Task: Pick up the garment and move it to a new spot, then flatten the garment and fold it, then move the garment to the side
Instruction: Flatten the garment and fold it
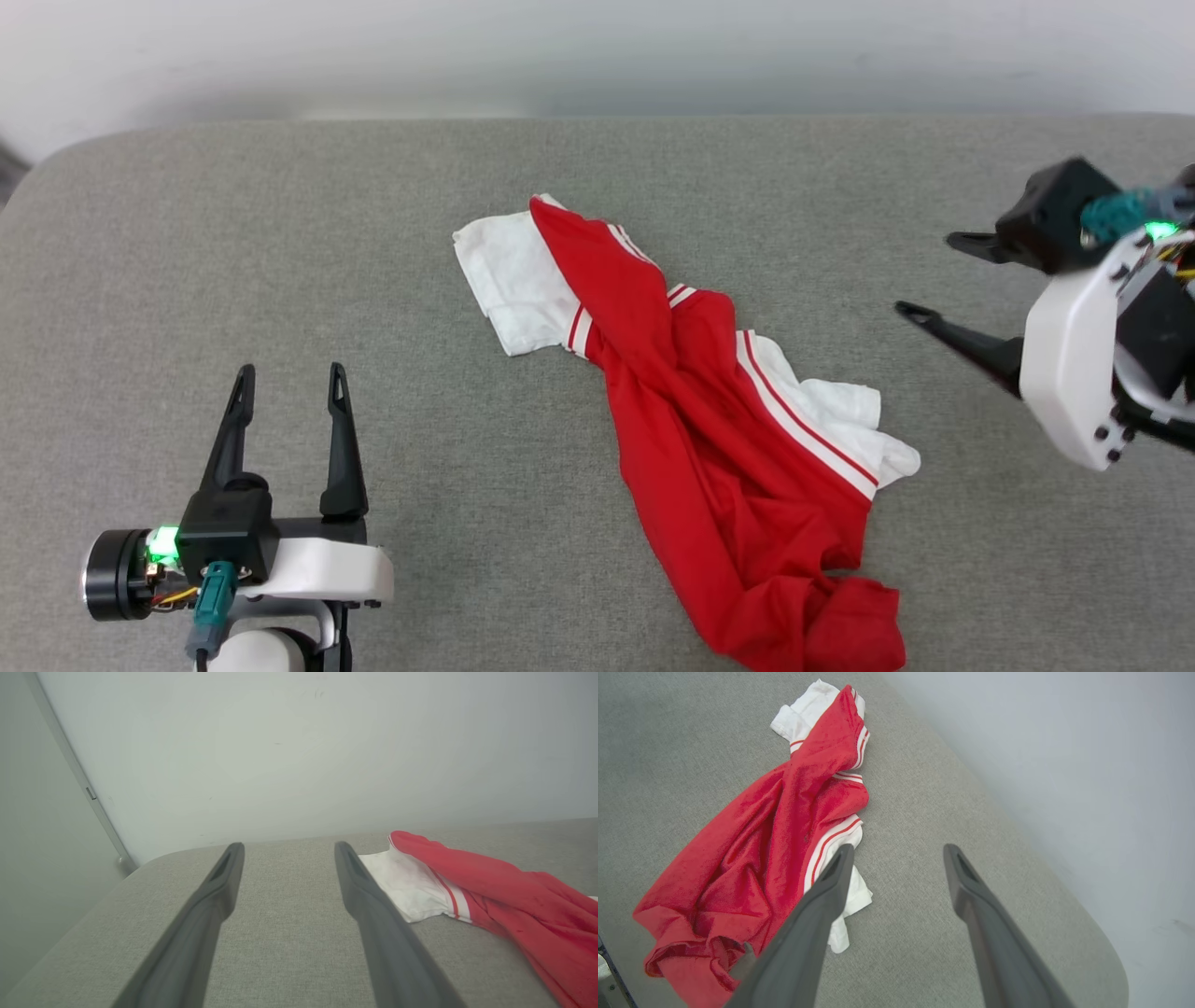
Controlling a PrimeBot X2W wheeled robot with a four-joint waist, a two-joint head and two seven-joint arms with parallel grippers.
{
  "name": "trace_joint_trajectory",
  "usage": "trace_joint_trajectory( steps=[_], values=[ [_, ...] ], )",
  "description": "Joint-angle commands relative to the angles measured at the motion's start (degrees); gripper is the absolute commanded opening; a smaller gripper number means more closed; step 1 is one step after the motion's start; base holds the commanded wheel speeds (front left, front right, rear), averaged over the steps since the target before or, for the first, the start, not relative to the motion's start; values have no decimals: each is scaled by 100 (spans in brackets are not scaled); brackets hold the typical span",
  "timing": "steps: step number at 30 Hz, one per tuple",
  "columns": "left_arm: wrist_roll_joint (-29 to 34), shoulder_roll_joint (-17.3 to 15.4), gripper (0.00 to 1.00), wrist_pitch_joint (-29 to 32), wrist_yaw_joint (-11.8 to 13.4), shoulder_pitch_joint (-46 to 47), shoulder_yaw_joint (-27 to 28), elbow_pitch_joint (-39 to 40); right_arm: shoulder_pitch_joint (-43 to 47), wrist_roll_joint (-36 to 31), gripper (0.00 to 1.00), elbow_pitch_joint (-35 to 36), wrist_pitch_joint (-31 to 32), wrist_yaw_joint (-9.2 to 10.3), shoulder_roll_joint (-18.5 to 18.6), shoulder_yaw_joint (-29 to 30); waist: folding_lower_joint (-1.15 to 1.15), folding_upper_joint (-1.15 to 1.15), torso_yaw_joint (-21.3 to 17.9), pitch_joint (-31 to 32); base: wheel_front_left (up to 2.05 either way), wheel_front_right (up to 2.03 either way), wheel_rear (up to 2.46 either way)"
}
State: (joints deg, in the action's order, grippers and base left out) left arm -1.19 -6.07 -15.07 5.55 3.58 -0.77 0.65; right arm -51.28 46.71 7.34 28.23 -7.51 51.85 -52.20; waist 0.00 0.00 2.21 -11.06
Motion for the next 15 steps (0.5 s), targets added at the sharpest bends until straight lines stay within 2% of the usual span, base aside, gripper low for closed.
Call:
trace_joint_trajectory(
  steps=[1, 4, 8, 15],
  values=[
    [17, 27, 100, -14, -18, 85, -1, 42, -148, 137, 100, -167, 370, 4, -8, 20, 0, 0, 59, -106, 0, 0, 0],
    [50, 53, 100, -14, 3, 156, -47, 66, -322, 298, 100, -520, 1041, 4, -99, -80, 0, 0, 130, -252, 0, 0, 0],
    [46, 84, 100, -14, -15, 260, -108, 77, -490, 338, 100, -1018, 1571, 4, -283, -300, 0, 0, 251, -512, 0, 0, 0],
    [46, 139, 100, -14, -40, 525, -201, 79, -612, 360, 100, -1893, 1661, 3, -725, -616, 0, 0, 466, -980, 0, 0, 0]
  ],
)
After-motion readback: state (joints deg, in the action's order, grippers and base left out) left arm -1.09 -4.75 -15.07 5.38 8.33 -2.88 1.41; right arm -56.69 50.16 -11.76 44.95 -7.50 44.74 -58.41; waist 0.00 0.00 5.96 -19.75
